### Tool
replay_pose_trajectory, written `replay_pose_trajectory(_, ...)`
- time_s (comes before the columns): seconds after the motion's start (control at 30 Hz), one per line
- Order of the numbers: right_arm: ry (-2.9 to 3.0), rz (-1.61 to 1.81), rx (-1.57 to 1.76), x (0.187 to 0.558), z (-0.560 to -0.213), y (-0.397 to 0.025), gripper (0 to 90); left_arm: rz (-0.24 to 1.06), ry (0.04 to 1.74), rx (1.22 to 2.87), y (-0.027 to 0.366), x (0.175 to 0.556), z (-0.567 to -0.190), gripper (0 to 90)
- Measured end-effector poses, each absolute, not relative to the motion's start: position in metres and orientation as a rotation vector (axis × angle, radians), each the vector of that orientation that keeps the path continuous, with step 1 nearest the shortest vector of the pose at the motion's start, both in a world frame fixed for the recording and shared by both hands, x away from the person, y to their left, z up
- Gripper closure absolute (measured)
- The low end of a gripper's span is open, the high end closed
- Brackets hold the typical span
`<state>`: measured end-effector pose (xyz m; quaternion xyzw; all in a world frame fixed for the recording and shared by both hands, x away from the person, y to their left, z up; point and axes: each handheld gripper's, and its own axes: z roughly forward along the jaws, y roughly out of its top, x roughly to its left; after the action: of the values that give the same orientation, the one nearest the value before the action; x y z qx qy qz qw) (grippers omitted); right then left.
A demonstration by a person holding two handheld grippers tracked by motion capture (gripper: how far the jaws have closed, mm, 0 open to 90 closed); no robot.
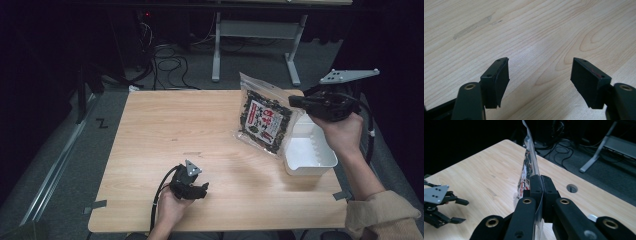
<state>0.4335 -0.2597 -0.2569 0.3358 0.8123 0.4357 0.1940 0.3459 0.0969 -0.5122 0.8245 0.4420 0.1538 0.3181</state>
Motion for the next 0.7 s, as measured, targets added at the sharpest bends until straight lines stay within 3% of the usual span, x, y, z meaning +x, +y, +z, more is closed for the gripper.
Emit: replay_pose_trajectory(0.7,2.144,1.187,1.009,0.433,-0.243,-0.302,90.0,0.418,1.155,2.171,0.097,0.345,-0.511,31.3)
